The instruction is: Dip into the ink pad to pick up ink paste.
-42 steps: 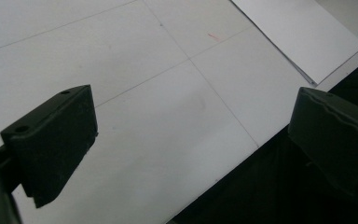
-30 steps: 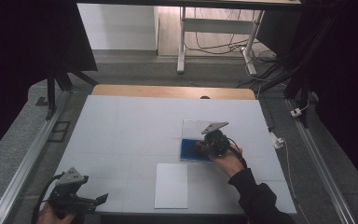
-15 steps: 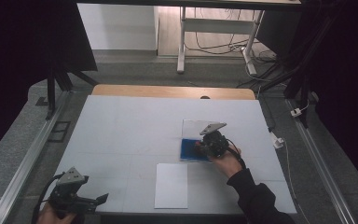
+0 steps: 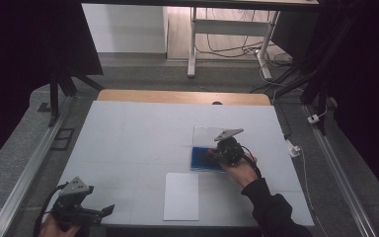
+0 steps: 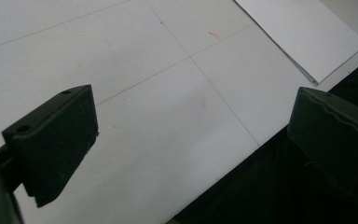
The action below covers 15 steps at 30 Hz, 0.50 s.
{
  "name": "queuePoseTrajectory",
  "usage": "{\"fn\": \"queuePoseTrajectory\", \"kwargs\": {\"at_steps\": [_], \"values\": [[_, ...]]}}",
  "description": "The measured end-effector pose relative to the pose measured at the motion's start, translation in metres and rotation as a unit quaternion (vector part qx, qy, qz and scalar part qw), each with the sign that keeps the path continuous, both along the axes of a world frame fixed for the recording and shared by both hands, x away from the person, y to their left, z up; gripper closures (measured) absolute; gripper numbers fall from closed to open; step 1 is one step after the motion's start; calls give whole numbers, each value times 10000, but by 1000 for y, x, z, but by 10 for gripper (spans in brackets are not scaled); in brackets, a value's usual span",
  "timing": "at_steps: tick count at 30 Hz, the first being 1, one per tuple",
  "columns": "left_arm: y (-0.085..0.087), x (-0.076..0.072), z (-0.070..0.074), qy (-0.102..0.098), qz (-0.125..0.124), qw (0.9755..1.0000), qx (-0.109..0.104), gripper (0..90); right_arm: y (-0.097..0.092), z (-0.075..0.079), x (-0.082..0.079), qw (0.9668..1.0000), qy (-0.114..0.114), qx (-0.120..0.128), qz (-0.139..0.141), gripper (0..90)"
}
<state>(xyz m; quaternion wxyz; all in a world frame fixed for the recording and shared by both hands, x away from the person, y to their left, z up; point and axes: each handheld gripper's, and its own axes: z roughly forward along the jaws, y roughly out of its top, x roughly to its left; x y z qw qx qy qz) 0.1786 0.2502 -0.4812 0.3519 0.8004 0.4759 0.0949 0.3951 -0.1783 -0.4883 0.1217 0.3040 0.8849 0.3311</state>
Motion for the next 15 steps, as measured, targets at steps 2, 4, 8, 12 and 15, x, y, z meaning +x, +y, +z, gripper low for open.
{"fn": "queuePoseTrajectory", "kwargs": {"at_steps": [2,4,8,12,15], "values": [[0,0,0,3,1,10000,-6,23,0,1,0,10000,-46,-41,37,803],[0,0,0,0,-1,10000,-12,23,0,1,0,10000,-62,-36,35,802],[0,0,0,-9,7,10000,-32,23,-1,6,-2,9999,-48,134,28,801],[1,0,0,-8,2,10000,-45,23,-4,15,-4,9996,-207,201,51,802],[1,0,0,-9,-2,10000,-41,23,-7,20,-5,9994,-318,157,33,801]]}}
